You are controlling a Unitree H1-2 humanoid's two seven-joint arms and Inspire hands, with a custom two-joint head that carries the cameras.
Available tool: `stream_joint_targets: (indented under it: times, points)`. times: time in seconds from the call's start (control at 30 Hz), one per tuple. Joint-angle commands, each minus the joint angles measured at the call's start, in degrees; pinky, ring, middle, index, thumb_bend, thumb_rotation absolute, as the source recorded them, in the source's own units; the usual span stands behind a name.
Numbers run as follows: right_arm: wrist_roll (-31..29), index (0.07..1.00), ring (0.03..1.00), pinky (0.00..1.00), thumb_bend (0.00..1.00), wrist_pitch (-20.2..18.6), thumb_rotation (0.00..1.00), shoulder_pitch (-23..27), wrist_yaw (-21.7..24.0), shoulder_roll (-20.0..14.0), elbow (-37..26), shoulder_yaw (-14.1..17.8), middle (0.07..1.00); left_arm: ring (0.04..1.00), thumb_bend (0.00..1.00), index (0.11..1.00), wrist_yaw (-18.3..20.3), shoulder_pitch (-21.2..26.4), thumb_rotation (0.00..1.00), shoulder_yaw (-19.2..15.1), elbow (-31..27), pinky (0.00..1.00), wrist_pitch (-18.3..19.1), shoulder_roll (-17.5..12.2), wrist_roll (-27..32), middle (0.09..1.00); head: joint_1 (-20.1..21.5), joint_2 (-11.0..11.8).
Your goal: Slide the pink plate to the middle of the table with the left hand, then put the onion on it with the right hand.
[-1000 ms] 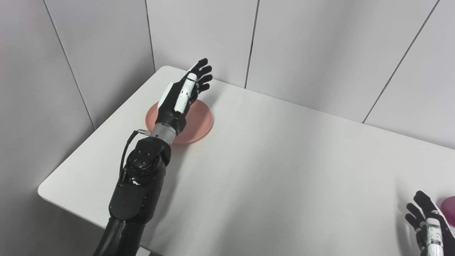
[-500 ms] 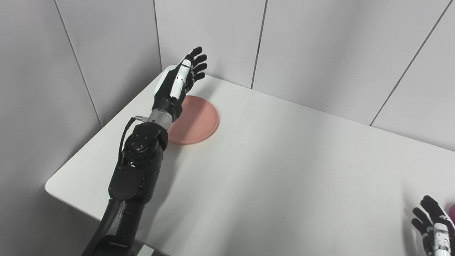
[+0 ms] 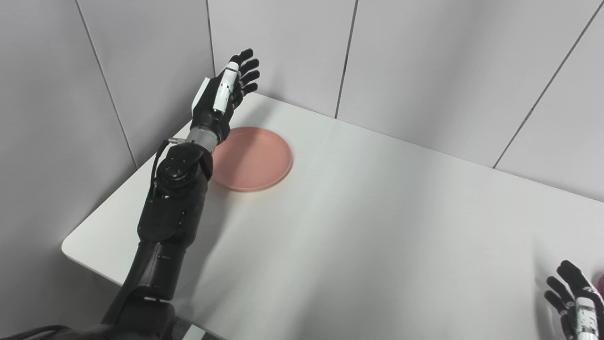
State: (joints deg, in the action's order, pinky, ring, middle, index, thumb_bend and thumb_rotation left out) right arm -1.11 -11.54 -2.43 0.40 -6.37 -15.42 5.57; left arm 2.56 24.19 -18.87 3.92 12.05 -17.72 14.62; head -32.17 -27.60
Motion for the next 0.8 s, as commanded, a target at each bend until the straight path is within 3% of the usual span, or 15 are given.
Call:
stream_joint_targets:
  times: [0.0, 0.13, 0.23, 0.4, 0.77]
  points:
    - [0.23, 0.852, 0.866, 0.85, 0.37, 0.48, 0.92, 0.99, 0.14, -0.62, -1.64, 0.06, 0.886, 0.891, 0.37, 0.875, 0.17, 3.62, 1.00, -0.60, 0.05, 0.88, -1.06, -2.53, 0.57, 0.895, 0.05, -0.08]
    - [0.07, 0.845, 0.853, 0.82, 0.33, 0.39, 0.92, 1.05, 0.02, -0.38, -1.61, 0.15, 0.879, 0.888, 0.37, 0.875, 0.04, 4.62, 1.00, -1.04, 1.46, 0.87, -0.59, -3.39, 0.92, 0.891, 0.08, -0.10]
    - [0.19, 0.836, 0.848, 0.80, 0.39, 0.15, 0.90, 1.01, -0.10, -0.27, -1.78, 0.14, 0.874, 0.881, 0.37, 0.867, -0.60, 5.18, 1.00, -1.31, 2.39, 0.86, -0.34, -4.00, 0.53, 0.882, 0.12, -0.01]
    - [0.05, 0.828, 0.837, 0.75, 0.38, 1.16, 0.89, 1.09, 0.13, -0.38, -1.25, 0.04, 0.862, 0.895, 0.38, 0.867, -0.72, 5.77, 1.00, -2.07, 3.89, 0.87, -0.51, -4.90, 1.02, 0.892, 0.00, 0.08]
    - [-0.31, 0.841, 0.851, 0.80, 0.34, 0.15, 0.89, 0.96, -0.01, -0.14, -1.68, 0.12, 0.879, 0.861, 0.34, 0.861, -1.05, 6.49, 1.00, -3.11, 8.72, 0.84, -0.08, -5.80, 2.29, 0.871, 0.14, 0.05]
